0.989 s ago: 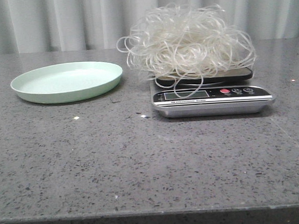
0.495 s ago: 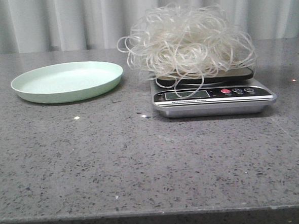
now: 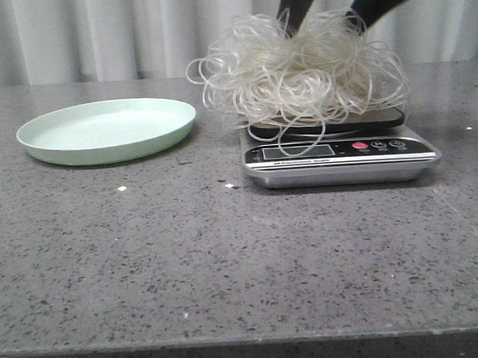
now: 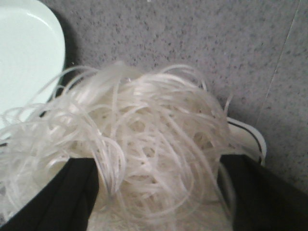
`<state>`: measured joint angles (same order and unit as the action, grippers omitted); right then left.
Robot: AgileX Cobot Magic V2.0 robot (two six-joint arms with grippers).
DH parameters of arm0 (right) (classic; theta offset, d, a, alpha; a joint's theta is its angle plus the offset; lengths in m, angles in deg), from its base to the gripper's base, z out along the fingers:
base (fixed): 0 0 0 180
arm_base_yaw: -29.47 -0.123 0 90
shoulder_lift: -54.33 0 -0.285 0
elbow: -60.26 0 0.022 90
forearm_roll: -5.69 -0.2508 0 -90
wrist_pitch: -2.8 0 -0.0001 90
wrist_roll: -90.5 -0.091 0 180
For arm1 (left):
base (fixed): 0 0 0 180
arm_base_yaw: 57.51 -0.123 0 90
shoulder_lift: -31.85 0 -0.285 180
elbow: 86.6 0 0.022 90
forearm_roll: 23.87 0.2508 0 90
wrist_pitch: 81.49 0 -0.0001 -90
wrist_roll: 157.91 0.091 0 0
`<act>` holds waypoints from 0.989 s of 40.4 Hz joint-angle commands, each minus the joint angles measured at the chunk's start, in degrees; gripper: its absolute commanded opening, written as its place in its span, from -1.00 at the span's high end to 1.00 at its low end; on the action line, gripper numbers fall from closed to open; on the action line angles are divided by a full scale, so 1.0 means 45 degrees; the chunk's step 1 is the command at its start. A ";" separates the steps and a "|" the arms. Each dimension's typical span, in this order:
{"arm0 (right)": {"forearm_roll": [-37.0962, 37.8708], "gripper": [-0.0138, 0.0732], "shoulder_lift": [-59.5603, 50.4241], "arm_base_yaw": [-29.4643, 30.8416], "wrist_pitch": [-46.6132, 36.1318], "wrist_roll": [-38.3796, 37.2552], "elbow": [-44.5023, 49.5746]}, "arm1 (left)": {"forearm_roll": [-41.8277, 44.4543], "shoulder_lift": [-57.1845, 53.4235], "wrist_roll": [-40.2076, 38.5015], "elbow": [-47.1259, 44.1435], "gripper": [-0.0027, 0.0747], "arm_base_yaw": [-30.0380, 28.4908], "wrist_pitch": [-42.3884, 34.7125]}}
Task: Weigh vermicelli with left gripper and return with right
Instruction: 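Close the right gripper on the vermicelli and lift it off the scale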
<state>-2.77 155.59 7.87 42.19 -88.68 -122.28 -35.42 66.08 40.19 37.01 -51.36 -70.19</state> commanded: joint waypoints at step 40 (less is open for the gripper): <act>-0.0084 0.33 -0.0476 0.0014 0.0307 0.0044 -0.0808 | -0.0119 0.0066 -0.0126 0.0341 0.58 -0.0038 -0.0967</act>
<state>-3.78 158.03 7.87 44.09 -88.68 -123.64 -35.42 66.08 40.19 37.01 -51.36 -70.19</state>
